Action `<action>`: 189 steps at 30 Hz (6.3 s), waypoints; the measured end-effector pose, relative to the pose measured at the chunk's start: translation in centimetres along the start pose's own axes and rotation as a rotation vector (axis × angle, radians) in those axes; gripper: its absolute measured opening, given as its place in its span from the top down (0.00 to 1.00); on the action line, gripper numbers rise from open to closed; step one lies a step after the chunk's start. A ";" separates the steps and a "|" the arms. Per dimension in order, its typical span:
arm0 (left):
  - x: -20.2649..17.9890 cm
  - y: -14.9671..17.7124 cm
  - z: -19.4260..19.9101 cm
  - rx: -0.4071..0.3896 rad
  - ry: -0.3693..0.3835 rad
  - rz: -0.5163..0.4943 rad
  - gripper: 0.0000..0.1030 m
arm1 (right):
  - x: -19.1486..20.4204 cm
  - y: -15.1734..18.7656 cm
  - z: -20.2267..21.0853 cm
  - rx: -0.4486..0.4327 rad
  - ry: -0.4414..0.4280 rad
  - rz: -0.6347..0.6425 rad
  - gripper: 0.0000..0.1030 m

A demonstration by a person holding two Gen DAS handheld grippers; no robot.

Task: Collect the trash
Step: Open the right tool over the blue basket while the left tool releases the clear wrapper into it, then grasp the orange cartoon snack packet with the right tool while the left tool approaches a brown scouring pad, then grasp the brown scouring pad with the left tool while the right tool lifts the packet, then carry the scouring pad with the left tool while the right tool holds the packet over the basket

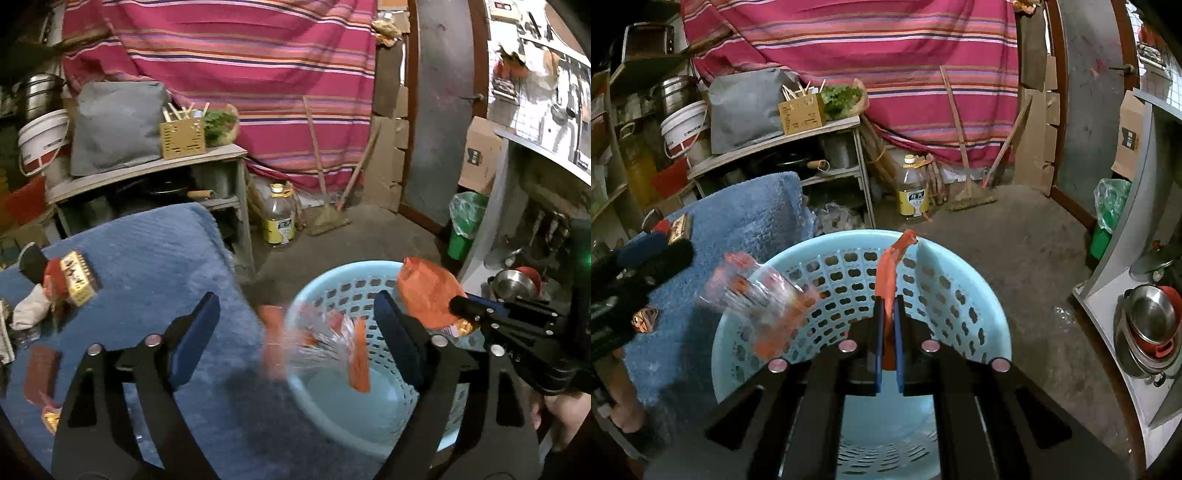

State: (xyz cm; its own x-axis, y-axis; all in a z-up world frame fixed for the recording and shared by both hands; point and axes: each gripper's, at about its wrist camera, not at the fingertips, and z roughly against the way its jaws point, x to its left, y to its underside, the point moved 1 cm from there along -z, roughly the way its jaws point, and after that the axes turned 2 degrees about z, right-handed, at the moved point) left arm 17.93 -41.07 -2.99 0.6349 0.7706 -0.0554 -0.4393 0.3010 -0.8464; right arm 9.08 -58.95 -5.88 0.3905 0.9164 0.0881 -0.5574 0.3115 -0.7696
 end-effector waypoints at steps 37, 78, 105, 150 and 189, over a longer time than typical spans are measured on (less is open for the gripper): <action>26.8 4.1 17.2 -0.118 -0.525 0.177 0.05 | 13.5 -2.7 3.2 -0.173 -0.006 0.031 0.08; 35.3 9.1 17.0 -0.012 -0.551 0.305 0.05 | 29.3 0.4 -0.8 -0.052 -0.100 0.194 0.06; 36.9 9.9 17.4 0.018 -0.589 0.344 0.05 | 36.3 4.0 -3.6 0.101 -0.047 0.328 0.04; 27.3 7.3 2.0 0.288 -0.309 0.234 0.09 | 24.7 -1.4 -4.0 0.036 -0.134 0.134 0.09; 5.4 1.1 -0.1 0.082 -0.111 0.015 0.47 | 2.4 -0.4 -1.9 0.024 0.092 -0.017 0.09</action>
State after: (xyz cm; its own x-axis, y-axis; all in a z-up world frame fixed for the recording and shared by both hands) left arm 20.95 -36.59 -4.25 0.5557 0.8313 -0.0045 -0.5015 0.3309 -0.7994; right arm 11.69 -57.39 -6.56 0.4654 0.8841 0.0414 -0.5668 0.3337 -0.7532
